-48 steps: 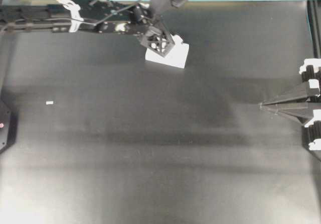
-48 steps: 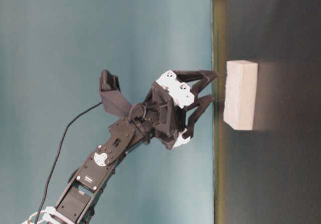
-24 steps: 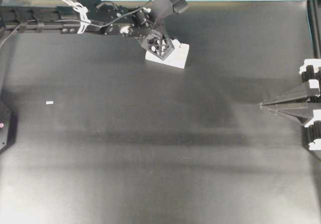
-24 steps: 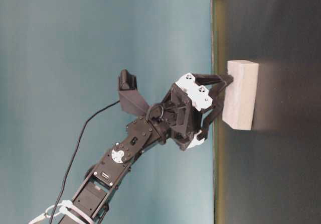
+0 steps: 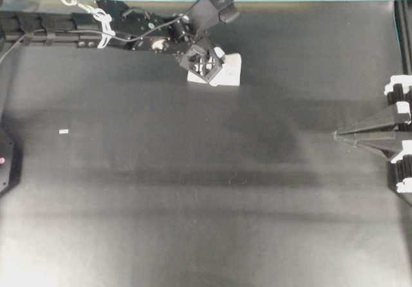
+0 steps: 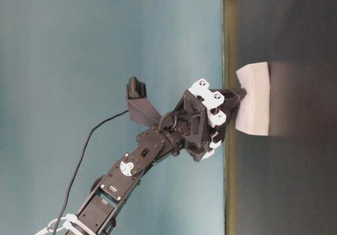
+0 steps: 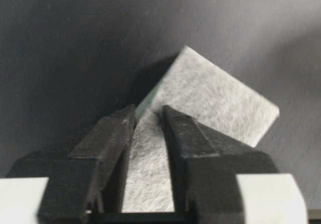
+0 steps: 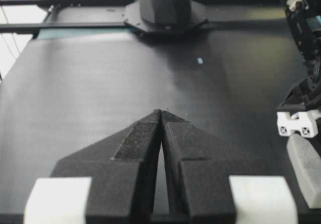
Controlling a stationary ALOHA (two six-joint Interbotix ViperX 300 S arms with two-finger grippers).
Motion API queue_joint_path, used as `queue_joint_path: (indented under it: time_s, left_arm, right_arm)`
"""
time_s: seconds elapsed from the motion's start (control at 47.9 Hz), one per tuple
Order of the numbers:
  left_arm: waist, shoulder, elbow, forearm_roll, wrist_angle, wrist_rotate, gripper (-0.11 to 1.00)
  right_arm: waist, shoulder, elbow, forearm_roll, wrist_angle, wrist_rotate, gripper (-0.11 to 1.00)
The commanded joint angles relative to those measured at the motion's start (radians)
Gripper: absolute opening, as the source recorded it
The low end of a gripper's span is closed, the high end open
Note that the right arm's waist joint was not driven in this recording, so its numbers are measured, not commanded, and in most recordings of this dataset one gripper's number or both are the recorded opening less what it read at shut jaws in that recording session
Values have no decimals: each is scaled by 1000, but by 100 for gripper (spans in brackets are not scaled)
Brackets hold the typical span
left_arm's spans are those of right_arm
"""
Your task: Push the sponge with the left arm to wipe the table.
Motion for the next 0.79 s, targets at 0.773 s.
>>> queue_joint_path:
  time_s: [0.773]
  left_arm:
    - [-176, -221, 387, 3, -46, -195, 9]
  right_arm:
    - [0, -28, 6, 0, -11, -9, 2]
